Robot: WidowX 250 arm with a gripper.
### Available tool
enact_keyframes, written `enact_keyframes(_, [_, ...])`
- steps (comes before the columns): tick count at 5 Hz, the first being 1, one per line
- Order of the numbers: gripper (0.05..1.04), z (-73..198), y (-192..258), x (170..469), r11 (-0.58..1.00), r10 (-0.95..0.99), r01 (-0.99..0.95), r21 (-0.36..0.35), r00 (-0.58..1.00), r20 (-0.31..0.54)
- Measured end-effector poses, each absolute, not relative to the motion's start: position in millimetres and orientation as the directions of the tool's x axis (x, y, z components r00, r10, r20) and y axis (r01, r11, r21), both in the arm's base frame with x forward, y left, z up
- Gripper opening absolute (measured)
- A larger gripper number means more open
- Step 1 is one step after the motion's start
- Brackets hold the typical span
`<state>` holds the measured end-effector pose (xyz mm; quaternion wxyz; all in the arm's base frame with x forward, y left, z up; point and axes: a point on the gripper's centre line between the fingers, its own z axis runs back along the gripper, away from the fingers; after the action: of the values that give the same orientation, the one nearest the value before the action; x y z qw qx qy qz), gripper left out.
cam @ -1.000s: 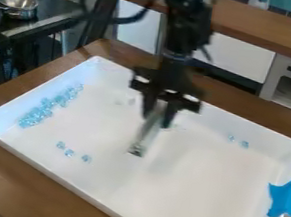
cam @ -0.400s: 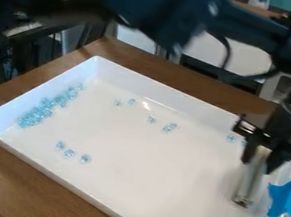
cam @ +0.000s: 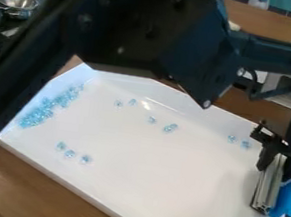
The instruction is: Sweep into pile
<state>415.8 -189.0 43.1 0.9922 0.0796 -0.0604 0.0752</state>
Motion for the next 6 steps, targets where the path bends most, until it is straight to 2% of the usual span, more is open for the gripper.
enact_keyframes(3, [0.388, 32.5, -149.1, 413.9, 0.972, 0.155, -0.175, 0.153, 0.979, 0.135])
enact_keyframes(4, [0.388, 31.3, -119.4, 413.3, 0.97, 0.174, -0.191, 0.15, 0.978, 0.119])
enact_keyframes(6, [0.388, 32.6, -89.6, 403.4, 0.978, 0.153, -0.162, 0.128, 0.985, 0.08])
